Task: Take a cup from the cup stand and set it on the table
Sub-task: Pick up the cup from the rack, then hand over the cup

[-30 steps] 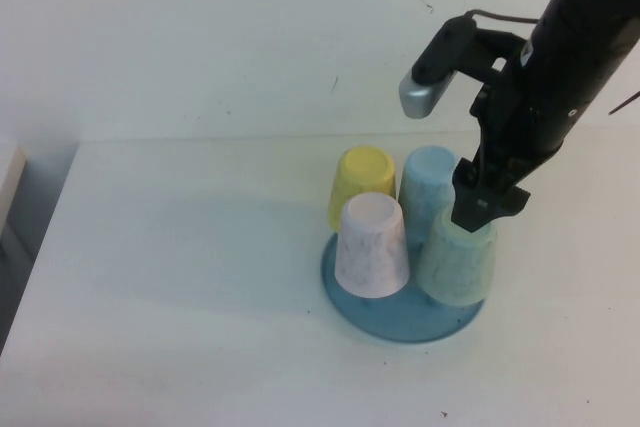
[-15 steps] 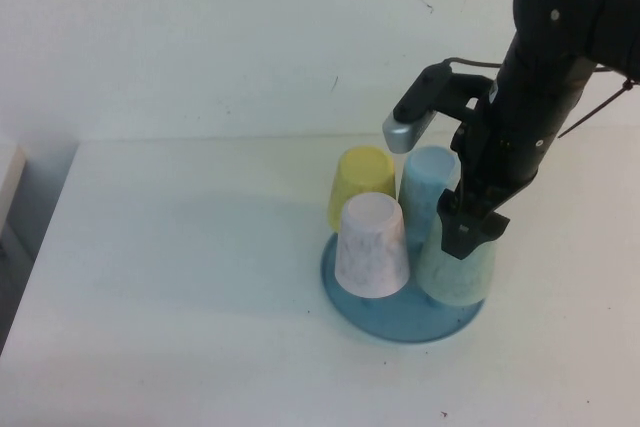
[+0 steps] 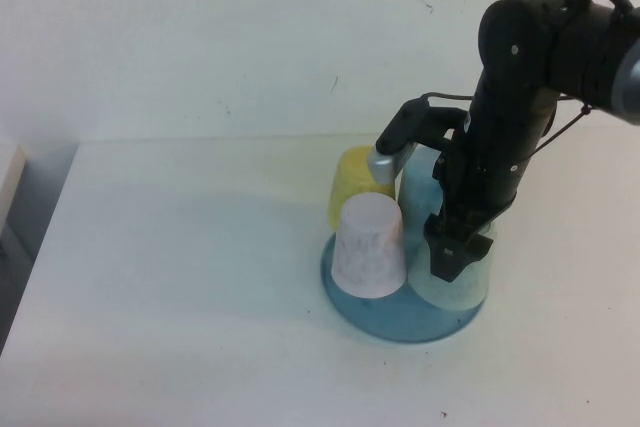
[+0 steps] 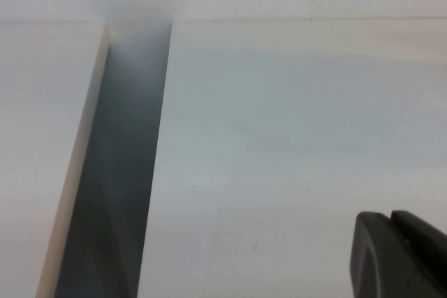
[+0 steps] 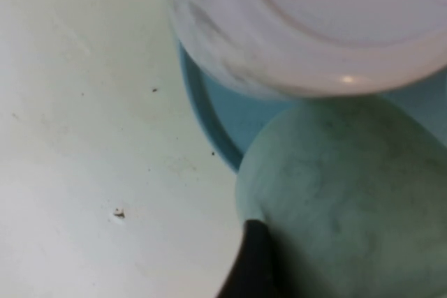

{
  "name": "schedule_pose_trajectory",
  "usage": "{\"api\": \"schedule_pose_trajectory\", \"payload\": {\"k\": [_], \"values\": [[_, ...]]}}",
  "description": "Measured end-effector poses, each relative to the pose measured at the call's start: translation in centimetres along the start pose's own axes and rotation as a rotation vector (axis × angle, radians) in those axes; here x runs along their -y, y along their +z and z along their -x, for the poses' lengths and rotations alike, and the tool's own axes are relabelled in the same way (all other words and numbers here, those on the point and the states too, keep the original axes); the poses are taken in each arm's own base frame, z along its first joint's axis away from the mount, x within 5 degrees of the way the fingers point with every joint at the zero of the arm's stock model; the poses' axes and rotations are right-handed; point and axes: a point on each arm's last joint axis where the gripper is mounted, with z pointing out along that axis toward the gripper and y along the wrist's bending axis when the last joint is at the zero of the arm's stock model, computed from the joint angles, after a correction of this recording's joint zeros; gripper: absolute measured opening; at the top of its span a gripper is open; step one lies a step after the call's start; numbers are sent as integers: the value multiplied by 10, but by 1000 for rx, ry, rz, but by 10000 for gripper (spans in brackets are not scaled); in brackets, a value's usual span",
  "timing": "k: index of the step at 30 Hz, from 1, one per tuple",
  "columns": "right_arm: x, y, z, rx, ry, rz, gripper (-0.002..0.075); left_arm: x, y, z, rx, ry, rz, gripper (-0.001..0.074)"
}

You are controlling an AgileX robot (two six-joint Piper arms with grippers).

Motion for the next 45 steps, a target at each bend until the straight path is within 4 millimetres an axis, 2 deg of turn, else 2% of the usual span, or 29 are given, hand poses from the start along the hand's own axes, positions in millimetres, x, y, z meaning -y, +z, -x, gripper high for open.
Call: {"api": "schedule_pose_trajectory", "payload": {"k": [1,5,8,11,17,21,24,27,30,35,37,41,45], "values": [[0,0,0,1,0,-1,599,0,0,0,0,0,0,-3],[2,-7,2,13,15,-24,595,0,0,0,0,0,0,-3],[0,-22,2,43,21,-54,595,0,0,0,0,0,0,-3],[-5,-45,-2,86,20,-92,595,0,0,0,0,0,0,-3],[-25,-107,-19,207,52,-171,595,0,0,0,0,0,0,-3],[-45,-153,-38,314,84,-227,595,0,0,0,0,0,0,-3],[-66,-189,-61,401,86,-277,595,0,0,0,0,0,0,-3],[-89,-206,-93,435,88,-309,595,0,0,0,0,0,0,-3],[-110,-203,-127,418,90,-323,595,0,0,0,0,0,0,-3],[-134,-174,-173,346,91,-311,595,0,0,0,0,0,0,-3],[-139,-162,-187,314,146,-314,595,0,0,0,0,0,0,-3],[-136,-146,-202,325,311,-394,595,0,0,0,0,0,0,-3],[-129,-140,-201,392,462,-432,595,0,0,0,0,0,0,-3]]}}
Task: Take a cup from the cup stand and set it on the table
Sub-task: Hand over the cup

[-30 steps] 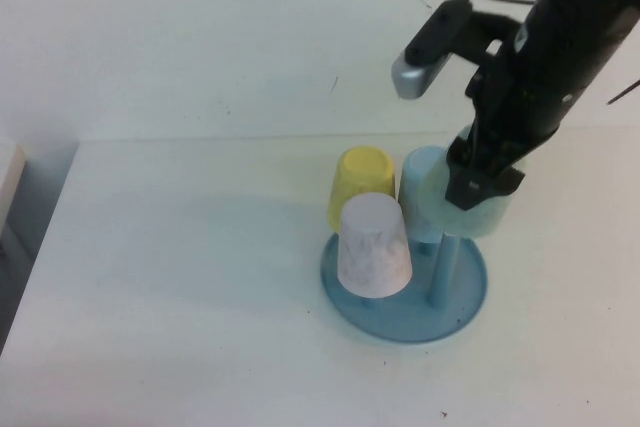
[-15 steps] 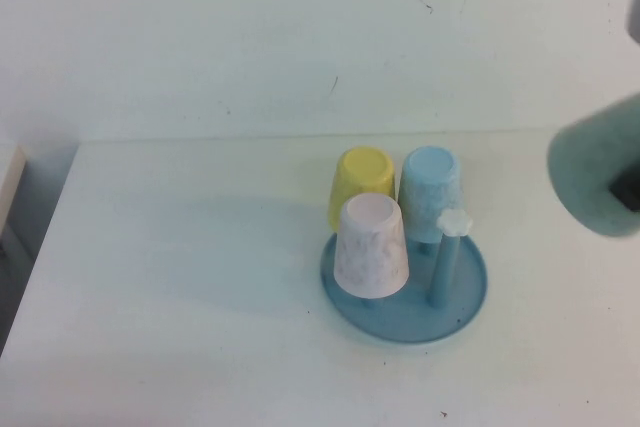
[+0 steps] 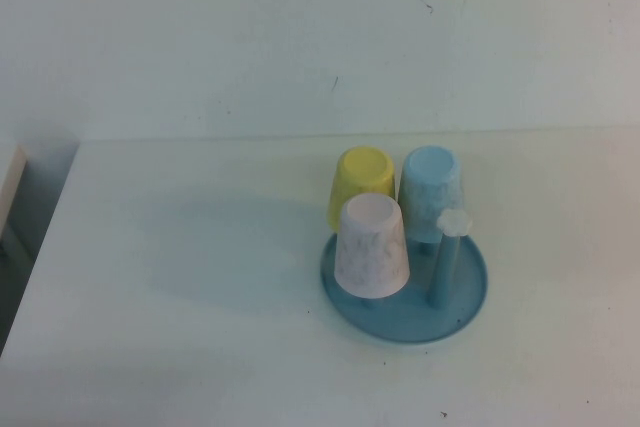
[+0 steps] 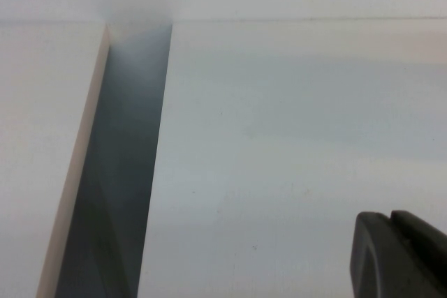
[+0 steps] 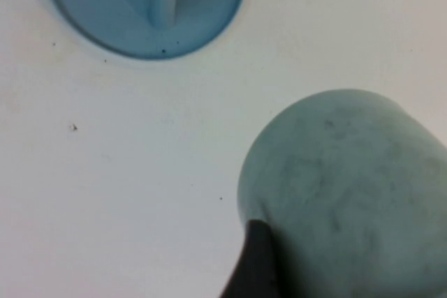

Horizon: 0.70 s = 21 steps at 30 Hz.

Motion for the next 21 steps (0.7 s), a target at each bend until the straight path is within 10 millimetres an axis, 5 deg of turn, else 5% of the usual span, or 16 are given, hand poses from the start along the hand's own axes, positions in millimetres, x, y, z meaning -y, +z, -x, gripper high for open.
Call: {"api": "schedule_pose_trajectory", "payload": {"k": [10,21], "values": [[-5,61,22,-149,189,135,595,0,0,0,0,0,0,-3],[9,97,58,-72,469,814,595,0,0,0,0,0,0,-3]]}}
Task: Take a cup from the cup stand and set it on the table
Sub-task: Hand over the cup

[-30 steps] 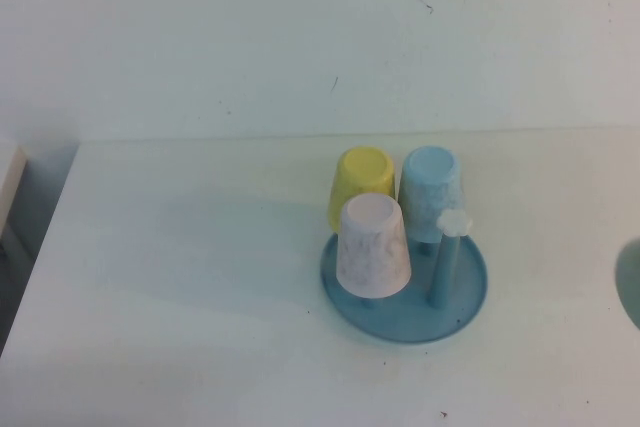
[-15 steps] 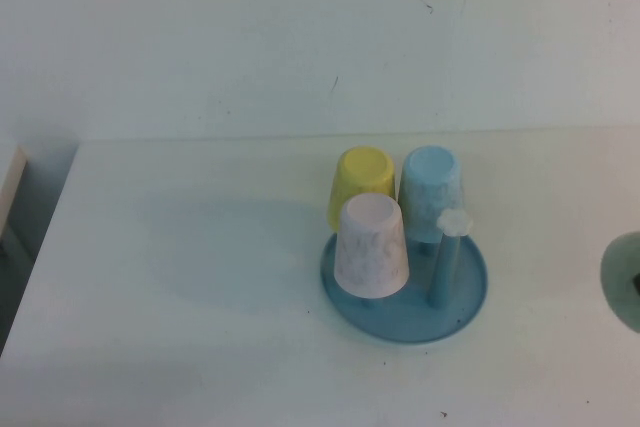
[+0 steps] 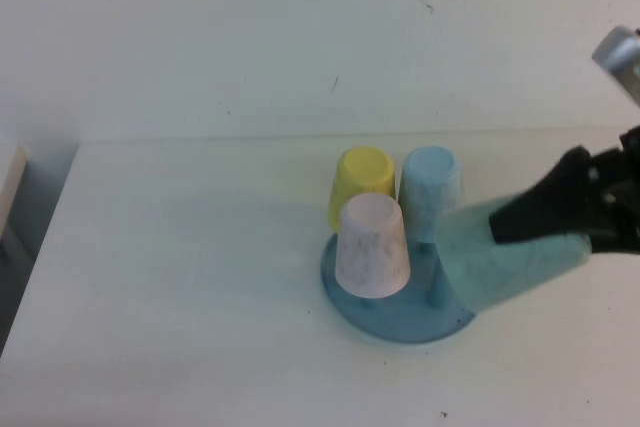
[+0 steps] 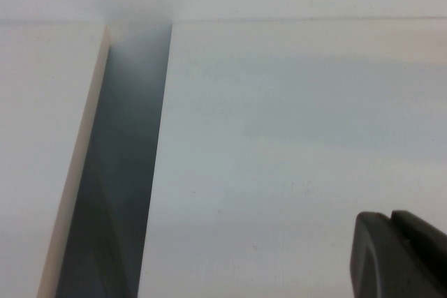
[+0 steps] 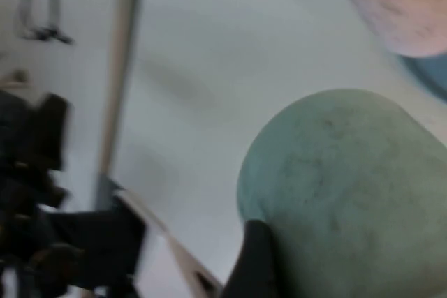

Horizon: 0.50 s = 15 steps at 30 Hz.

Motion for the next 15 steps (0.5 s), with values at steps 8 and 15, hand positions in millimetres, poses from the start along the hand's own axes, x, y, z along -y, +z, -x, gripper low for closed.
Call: {"api": "schedule_pose_trajectory", "payload": {"k": [8,15], "values": [[24,4,36,182,177,337,595,0,0,0,-2,0,0,-3],[28,8,39,188,201,356,595,7,0,2,19,-337,-83,-3]]}}
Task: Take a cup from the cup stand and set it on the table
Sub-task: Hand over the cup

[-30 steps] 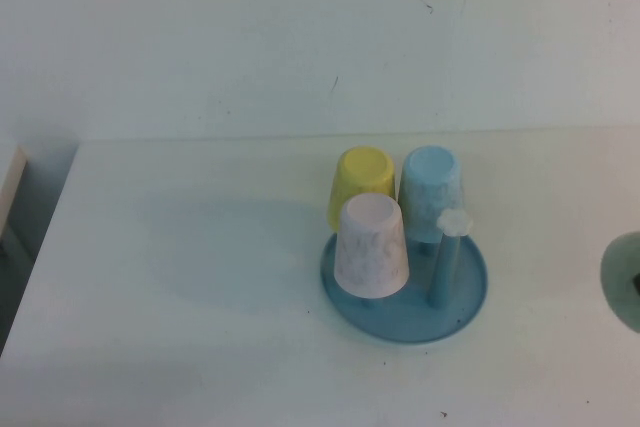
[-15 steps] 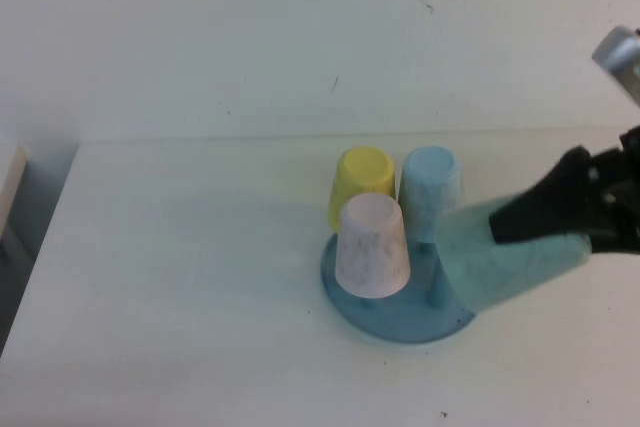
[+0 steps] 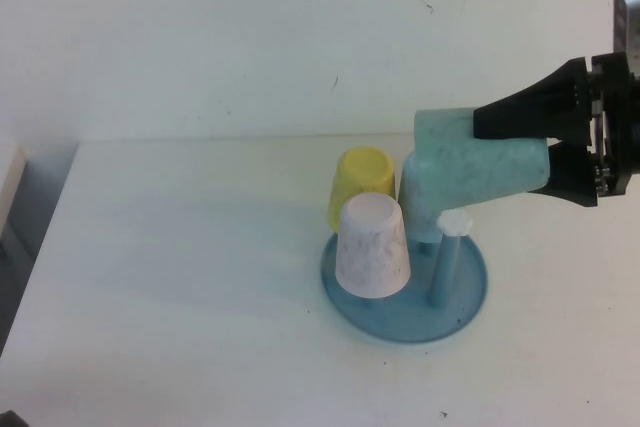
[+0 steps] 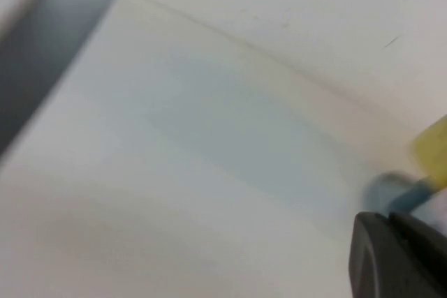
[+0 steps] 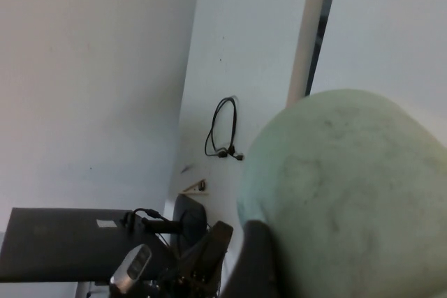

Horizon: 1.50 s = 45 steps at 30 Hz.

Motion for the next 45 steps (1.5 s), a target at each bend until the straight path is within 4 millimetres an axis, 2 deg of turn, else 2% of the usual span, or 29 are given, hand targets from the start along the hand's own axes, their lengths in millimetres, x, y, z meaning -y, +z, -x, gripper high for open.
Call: {"api": "schedule_pose_trajectory", "payload": {"k": [4,6,11,14,16,20,24,28,30,33,35,36,40,42,43,45], "values": [[1,0,0,-5,-22,-6,595,11,-1,6,41,-511,-141,-3],[1,0,-1,-6,-45,-9,595,13,-1,9,61,-610,-169,-3],[2,0,0,-9,-92,-10,595,14,-2,13,82,-734,-202,-3],[4,1,0,-12,-103,-13,595,17,-2,12,65,-707,-235,-3],[4,1,0,-12,-113,-13,595,25,-5,13,34,-630,-295,-3],[5,1,-1,-20,-162,-21,595,46,-9,33,14,-464,-435,-3],[5,1,-1,-24,-207,-24,595,68,1,48,-107,-287,-536,-1],[5,1,-1,-24,-218,-24,595,93,23,62,-281,-105,-696,65],[5,1,-1,-24,-218,-24,595,103,36,72,-312,-4,-780,137],[5,1,-1,-24,-218,-24,595,114,62,85,-332,130,-890,303],[5,1,-1,-24,-218,-24,595,120,82,94,-353,161,-954,400],[5,1,-1,-24,-218,-24,595,122,92,96,-372,156,-982,425],[5,1,-1,-22,-217,-22,595,131,133,109,-405,155,-1050,472],[4,1,-1,-19,-218,-19,595,133,146,108,-426,147,-1056,476],[4,1,0,-16,-219,-15,595,140,163,111,-435,154,-1077,481],[3,1,0,-10,-219,-9,595,151,178,109,-460,158,-1108,482]]}}
